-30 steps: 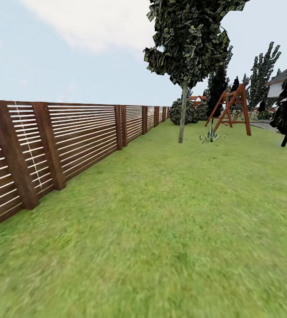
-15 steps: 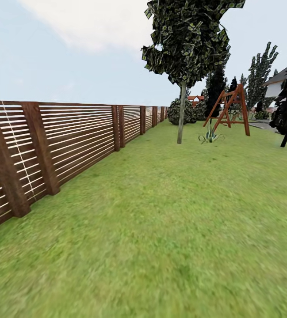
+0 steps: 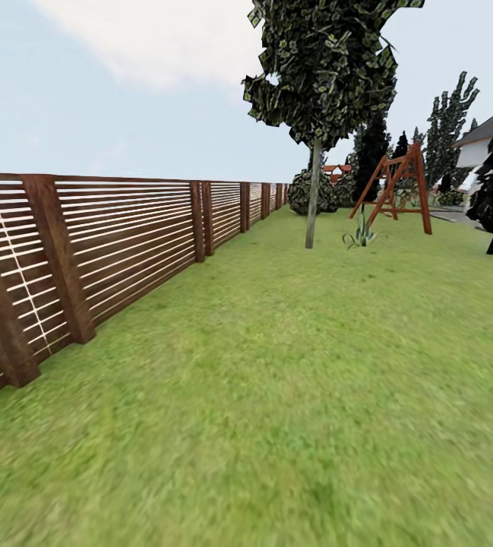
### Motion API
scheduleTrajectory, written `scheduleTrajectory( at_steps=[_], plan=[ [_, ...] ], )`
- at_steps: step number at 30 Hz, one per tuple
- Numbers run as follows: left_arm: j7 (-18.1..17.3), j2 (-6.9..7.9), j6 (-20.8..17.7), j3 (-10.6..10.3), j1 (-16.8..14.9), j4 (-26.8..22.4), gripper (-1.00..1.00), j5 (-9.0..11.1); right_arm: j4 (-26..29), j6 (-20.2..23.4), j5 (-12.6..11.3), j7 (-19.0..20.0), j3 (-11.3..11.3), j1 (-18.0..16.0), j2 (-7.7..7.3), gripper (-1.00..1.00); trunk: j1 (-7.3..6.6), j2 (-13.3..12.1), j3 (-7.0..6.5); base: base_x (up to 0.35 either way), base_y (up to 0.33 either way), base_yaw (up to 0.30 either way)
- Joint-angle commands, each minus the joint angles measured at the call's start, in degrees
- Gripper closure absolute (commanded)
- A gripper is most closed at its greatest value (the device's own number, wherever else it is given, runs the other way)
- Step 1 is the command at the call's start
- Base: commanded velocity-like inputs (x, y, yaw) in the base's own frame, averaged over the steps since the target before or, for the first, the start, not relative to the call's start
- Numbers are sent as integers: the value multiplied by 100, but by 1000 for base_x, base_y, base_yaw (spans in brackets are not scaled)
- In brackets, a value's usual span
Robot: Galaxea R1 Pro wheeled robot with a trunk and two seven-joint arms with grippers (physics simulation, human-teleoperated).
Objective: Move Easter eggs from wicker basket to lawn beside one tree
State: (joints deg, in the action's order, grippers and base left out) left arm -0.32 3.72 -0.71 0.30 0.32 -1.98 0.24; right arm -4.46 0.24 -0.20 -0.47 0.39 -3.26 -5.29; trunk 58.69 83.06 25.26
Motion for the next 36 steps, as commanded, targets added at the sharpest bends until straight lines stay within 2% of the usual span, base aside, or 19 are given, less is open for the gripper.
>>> scheduleTrajectory(
  at_steps=[1, 36],
  plan=[
    [-3, 1, -8, 4, 3, -13, -100, 2, -11, 3, -2, -5, 5, -8, 1, -100, 3, 2, 5, 337, 0, 0],
    [-3, -3, -8, 5, 3, -13, -100, 2, -9, 3, -6, -5, 4, -8, -5, -100, 3, 2, 5, 337, 0, 0]
  ],
)
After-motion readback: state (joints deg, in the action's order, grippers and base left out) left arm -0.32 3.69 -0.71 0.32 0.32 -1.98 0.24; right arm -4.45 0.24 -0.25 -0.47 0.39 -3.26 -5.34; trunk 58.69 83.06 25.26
